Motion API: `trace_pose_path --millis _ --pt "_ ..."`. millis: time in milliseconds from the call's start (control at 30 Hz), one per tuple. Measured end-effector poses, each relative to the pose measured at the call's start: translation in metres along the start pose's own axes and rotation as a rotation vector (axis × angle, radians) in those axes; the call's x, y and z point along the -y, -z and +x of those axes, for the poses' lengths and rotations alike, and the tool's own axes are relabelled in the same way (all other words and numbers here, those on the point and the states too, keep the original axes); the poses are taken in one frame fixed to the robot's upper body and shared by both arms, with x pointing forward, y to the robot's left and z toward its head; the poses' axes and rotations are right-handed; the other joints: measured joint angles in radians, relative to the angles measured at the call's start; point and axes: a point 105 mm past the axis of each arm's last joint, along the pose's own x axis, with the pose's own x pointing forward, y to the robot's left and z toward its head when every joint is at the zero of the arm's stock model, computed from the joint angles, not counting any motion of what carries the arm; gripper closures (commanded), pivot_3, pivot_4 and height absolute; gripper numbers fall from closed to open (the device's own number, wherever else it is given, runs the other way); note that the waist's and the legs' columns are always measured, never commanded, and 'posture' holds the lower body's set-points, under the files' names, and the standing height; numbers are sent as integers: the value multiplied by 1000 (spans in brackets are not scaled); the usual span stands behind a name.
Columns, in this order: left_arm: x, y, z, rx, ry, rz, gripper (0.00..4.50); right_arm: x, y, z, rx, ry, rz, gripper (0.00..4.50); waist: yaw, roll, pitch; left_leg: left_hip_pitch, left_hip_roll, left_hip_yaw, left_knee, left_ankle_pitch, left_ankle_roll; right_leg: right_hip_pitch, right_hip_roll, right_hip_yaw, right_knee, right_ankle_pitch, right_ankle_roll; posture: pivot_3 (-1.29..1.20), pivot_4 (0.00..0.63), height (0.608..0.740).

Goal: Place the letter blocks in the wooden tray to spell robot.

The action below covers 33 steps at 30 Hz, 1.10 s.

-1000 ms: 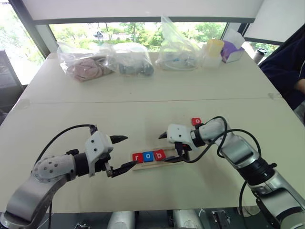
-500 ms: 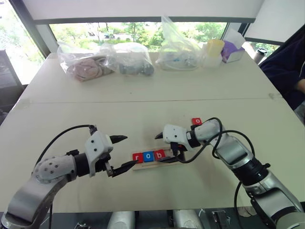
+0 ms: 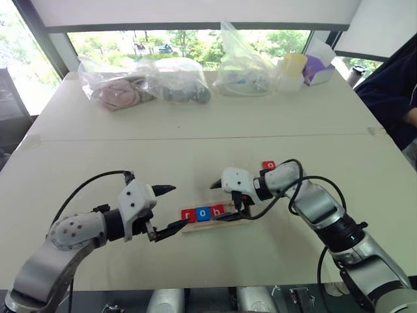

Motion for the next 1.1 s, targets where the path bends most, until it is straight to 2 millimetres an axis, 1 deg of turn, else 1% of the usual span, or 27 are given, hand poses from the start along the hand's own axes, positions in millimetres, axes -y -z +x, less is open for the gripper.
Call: trace_pose_path --millis 67,133,200,300,400,533,733,900,1000,1100 --pt "0 1 0 -2 -2 0 0 18 -7 -20 25 133 39 73 1 0 0 -1 0 0 0 0 0 0 -1 0 0 0 0 0 150 740" --pt "-1 2 0 -3 -5 -3 0 37 -6 -39 25 299 98 73 0 0 0 -2 0 0 0 0 0 -2 -1 0 -1 0 0 0 150 740" --pt "-1 2 1 0 -4 -3 0 49 2 -50 12 433 175 73 0 0 0 -4 0 0 0 0 0 -4 -1 0 0 0 0 0 150 740" --pt "-2 2 4 13 1 -7 0 60 20 -58 -22 600 308 73 -1 0 0 -10 0 0 0 0 0 -11 -1 0 1 1 -1 0 150 740" --pt "-5 -2 8 29 8 9 0 64 36 -60 -59 708 411 73 -2 0 0 -11 0 0 0 0 -1 -13 0 0 1 1 0 0 150 740" --pt "-7 -2 13 34 23 15 0 65 45 -54 -81 792 511 73 -5 0 0 -11 0 0 0 0 0 -13 2 0 2 1 0 0 150 740" --pt "-8 -1 13 33 24 16 0 70 51 -57 -102 900 543 73 -5 0 0 -11 0 1 0 0 0 -13 2 0 2 1 0 0 150 740" --pt "-8 0 13 33 25 15 0 70 65 -63 -143 957 572 73 -5 0 0 -11 0 1 0 1 0 -13 3 0 2 1 0 0 150 740" --pt "-8 1 13 32 24 13 0 70 71 -71 -154 996 606 73 -5 0 0 -11 0 1 0 1 0 -13 3 0 2 1 1 0 150 740" --pt "-8 1 13 32 24 13 0 67 79 -74 -178 1012 652 73 -5 0 0 -11 0 1 0 1 0 -13 3 0 2 2 1 0 150 740"
